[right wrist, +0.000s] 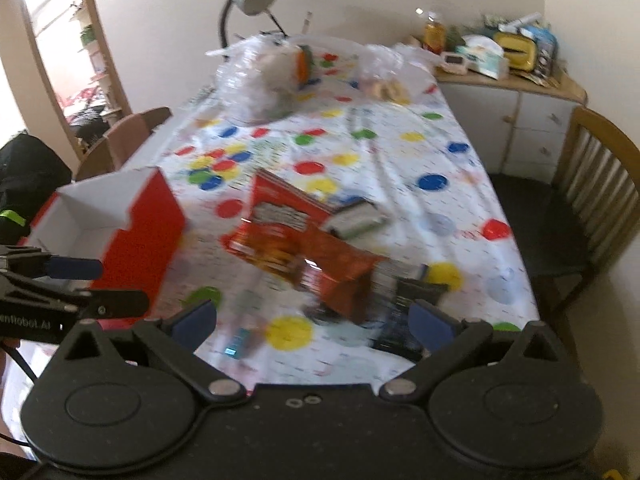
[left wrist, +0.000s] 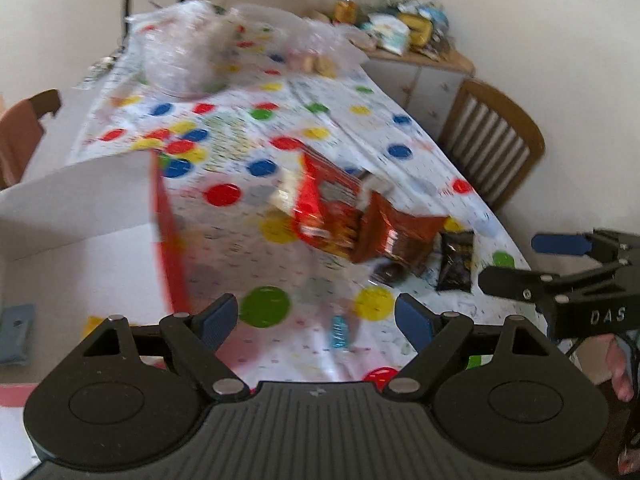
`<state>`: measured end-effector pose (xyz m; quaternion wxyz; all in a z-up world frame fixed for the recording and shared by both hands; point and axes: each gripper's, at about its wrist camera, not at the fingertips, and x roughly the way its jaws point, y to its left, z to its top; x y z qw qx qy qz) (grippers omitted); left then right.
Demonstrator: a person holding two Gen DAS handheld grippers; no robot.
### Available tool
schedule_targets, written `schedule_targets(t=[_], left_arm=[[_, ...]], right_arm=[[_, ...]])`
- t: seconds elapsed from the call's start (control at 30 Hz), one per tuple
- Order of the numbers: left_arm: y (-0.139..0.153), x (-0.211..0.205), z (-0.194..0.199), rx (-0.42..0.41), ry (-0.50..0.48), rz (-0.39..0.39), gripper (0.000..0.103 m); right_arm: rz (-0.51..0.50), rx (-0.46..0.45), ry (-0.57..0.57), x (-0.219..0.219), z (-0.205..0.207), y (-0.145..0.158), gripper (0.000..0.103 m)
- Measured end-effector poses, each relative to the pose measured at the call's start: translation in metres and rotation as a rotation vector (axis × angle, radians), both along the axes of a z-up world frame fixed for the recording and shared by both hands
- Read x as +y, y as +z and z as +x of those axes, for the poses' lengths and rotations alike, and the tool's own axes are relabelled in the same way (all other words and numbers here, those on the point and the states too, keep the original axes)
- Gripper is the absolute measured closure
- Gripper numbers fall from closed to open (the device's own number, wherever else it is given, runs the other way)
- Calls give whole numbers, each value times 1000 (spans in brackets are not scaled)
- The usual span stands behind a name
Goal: Organize snacks
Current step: 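Withdraw both tools from the box back over the snacks, then grasp the blue wrapped candy with the left tool while the right tool grasps the black packet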
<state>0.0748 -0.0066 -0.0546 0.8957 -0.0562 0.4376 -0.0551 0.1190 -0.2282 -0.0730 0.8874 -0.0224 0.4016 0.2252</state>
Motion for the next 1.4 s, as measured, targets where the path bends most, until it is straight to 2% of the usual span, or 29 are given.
schedule_targets(t=[0.13,0.33,0.63,0.77,0.93,1.07,1.23,1.37,1.4], left_arm=[[-18,-25,15,30,-49,28,17],[-52,-41,34,117,-4,61,17],[-87,-48,54,210,75,94,17],[-94,-53,58,225,84,115,17],[-98,-58,61,228,99,135,39],[-102,-62,61,235,103,137,46],[-105,-66,60,231,100,147,64],[-104,-68,60,222,100,152,71],[-104,-68,60,221,101,149,75]], right_arm=[[-21,30,-18,-24,14,-18,0],[-40,71,-50,-44,36,-48,2],[-103,118,-36,-36,76,-84,8],[-117,142,-40,-33,88,-94,12],[-125,157,-33,-31,95,-99,19],[-122,169,-34,-31,99,-101,29],[-114,179,-28,-30,99,-103,40],[-103,182,-23,-30,98,-101,48],[-100,182,-25,-30,97,-101,51]])
